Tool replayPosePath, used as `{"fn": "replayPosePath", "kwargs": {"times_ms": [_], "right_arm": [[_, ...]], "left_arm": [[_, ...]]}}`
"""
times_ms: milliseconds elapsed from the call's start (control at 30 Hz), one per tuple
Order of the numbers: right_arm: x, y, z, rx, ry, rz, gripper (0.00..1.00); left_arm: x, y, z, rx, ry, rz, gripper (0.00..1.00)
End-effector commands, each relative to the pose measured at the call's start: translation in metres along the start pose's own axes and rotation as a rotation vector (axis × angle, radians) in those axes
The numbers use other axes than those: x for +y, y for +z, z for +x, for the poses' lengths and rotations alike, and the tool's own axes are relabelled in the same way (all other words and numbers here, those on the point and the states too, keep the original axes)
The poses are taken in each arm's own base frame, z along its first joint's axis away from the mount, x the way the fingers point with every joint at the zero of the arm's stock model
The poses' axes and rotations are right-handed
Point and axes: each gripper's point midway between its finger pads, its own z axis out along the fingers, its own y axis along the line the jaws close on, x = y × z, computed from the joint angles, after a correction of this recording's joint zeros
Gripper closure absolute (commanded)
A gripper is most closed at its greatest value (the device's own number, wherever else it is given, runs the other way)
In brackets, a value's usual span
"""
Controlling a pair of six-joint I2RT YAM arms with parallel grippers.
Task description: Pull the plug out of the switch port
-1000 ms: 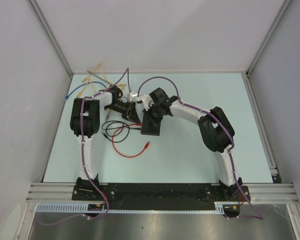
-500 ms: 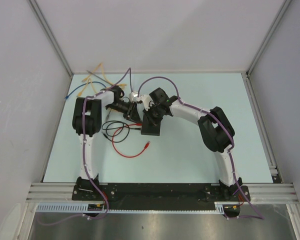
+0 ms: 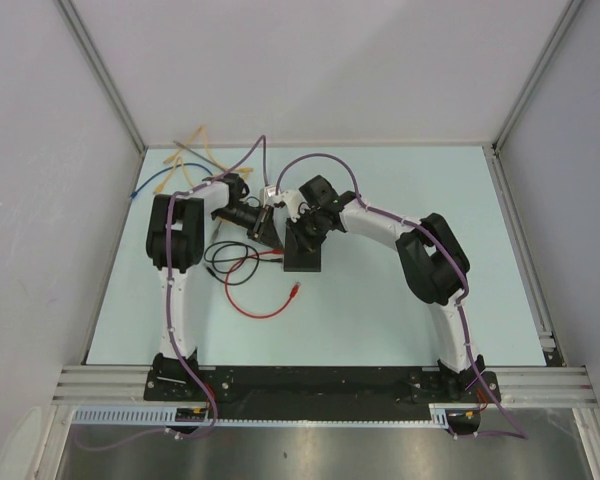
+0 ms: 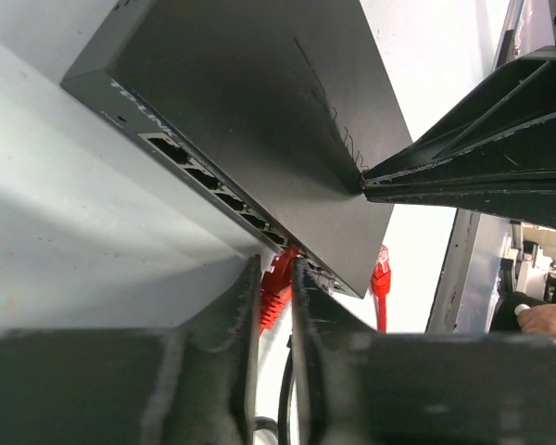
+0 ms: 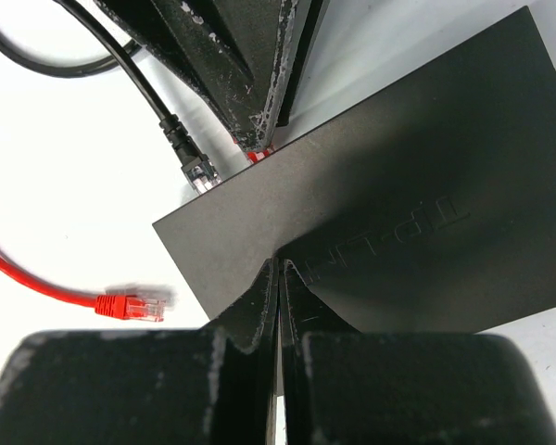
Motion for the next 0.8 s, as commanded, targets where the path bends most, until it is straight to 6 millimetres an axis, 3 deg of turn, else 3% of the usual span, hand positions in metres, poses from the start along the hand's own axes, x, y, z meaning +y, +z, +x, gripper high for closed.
{"fn": "replayPosePath", "kwargs": {"times_ms": [0,67,433,767], "right_arm": [[-0.005,0.009,0.022,0.06,0.019,0.022,1.0],[-0.006,0.009,0.022,0.059,0.021,0.023,1.0],[-0.006,0.01,0.022,0.059,0.023,0.016,1.0],[-0.008,0.009,0.022,0.06,0.028,0.021,1.0]], "left_arm": [[-0.009,0.019,0.019,0.072,-0.008,0.034,0.89],[-0.012,0.021,0.021,0.083,-0.014,0.044,1.0],[-0.021,0.018,0.011,0.118,-0.01,0.091,1.0],[-0.024,0.009,0.058,0.25,0.017,0.066,1.0]]}}
